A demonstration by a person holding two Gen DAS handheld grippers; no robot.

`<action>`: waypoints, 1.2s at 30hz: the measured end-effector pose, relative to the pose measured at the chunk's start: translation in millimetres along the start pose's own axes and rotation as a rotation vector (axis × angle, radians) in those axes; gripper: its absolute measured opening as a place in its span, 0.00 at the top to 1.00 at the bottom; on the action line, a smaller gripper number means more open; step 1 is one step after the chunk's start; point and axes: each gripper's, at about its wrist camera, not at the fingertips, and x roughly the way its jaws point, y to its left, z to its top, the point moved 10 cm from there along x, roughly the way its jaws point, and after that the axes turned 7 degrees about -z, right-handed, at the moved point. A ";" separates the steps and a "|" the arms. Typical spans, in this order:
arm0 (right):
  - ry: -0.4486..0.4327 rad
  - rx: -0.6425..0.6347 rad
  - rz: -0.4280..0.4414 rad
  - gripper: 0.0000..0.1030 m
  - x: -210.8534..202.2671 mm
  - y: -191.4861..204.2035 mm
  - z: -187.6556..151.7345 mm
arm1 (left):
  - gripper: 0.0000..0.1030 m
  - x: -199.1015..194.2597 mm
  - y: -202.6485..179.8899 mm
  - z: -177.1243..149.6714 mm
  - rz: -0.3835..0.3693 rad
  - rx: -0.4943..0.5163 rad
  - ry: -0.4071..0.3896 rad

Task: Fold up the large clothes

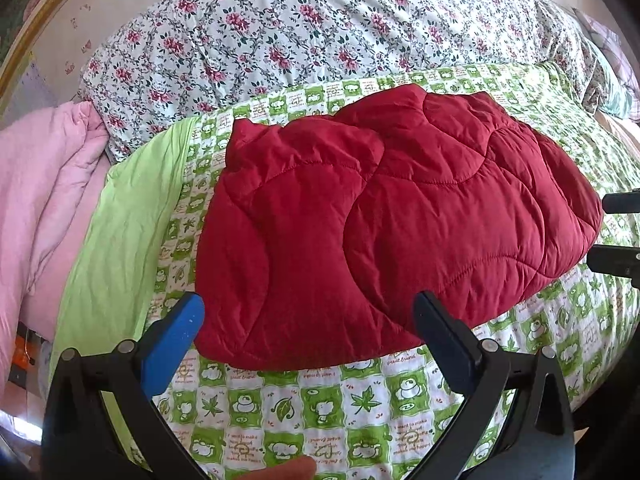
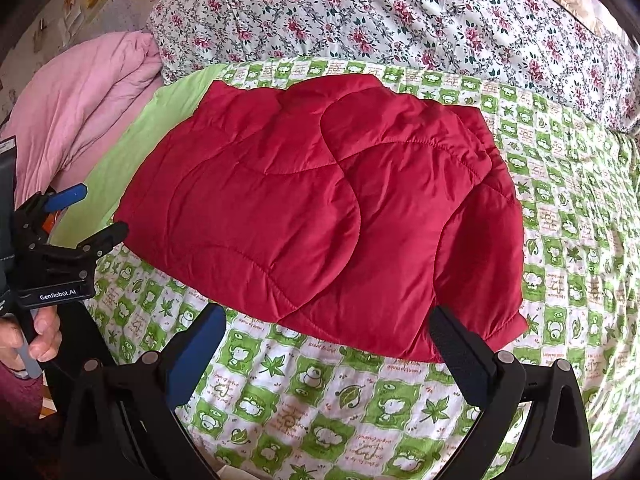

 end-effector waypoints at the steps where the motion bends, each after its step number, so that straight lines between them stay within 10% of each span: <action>1: 0.001 0.000 0.000 0.01 0.8 -1.0 0.9 | 0.00 1.1 0.5 0.1 0.000 0.000 0.001; 36: 0.014 -0.006 0.004 0.01 13.3 -6.1 12.9 | 0.00 7.8 3.3 8.5 -0.001 -0.001 -0.003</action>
